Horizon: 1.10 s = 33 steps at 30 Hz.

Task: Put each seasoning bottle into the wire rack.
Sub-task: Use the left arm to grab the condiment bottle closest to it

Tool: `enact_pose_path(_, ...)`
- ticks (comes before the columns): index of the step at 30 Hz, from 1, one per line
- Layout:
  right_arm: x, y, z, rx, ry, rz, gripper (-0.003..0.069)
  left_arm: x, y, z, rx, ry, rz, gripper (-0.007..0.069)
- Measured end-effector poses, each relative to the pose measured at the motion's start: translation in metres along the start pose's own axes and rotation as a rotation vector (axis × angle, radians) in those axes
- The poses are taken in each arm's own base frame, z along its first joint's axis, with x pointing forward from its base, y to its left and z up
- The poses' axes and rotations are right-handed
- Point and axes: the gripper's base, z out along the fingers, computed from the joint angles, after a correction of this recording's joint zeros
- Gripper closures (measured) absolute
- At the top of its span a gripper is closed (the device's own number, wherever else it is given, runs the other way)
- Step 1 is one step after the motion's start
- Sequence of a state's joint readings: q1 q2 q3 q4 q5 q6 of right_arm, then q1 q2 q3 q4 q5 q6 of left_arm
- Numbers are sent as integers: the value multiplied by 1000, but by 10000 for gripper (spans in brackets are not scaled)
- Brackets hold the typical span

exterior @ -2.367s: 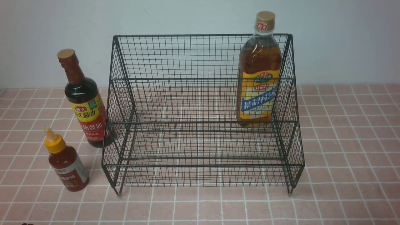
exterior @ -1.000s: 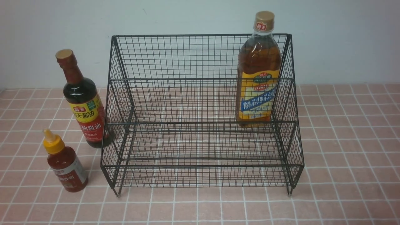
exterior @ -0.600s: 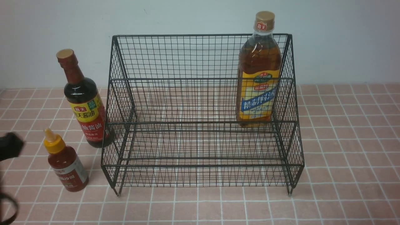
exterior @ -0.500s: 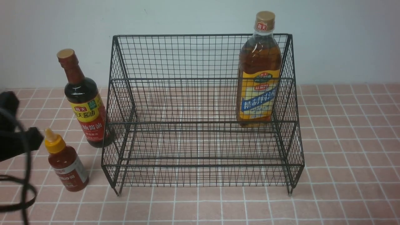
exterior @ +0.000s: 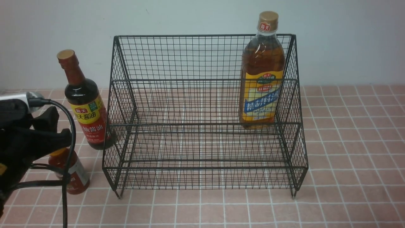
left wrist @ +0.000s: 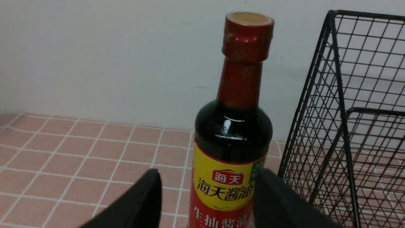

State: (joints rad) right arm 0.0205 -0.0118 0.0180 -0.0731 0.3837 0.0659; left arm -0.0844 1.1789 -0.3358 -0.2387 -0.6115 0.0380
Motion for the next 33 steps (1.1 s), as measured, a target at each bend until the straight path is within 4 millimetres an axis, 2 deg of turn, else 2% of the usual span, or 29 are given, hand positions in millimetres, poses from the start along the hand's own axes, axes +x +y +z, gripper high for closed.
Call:
enact_pose_path(5, 0, 0, 0, 0, 0, 0, 672, 9, 1, 7, -18, 42, -6, 104)
enact_pose_path(21, 0, 0, 0, 0, 0, 0, 672, 44, 5, 31, -52, 140, 26, 94)
enact_pose_path(24, 0, 0, 0, 0, 0, 0, 672, 47, 6, 33, -55, 152, 27, 120)
enact_pose_path(29, 0, 0, 0, 0, 0, 0, 672, 51, 6, 35, -58, 158, 31, 352)
enact_pose_path(30, 0, 0, 0, 0, 0, 0, 672, 51, 6, 36, -57, 156, 37, 372)
enact_pose_path(33, 0, 0, 0, 0, 0, 0, 672, 51, 6, 36, -56, 150, 38, 368)
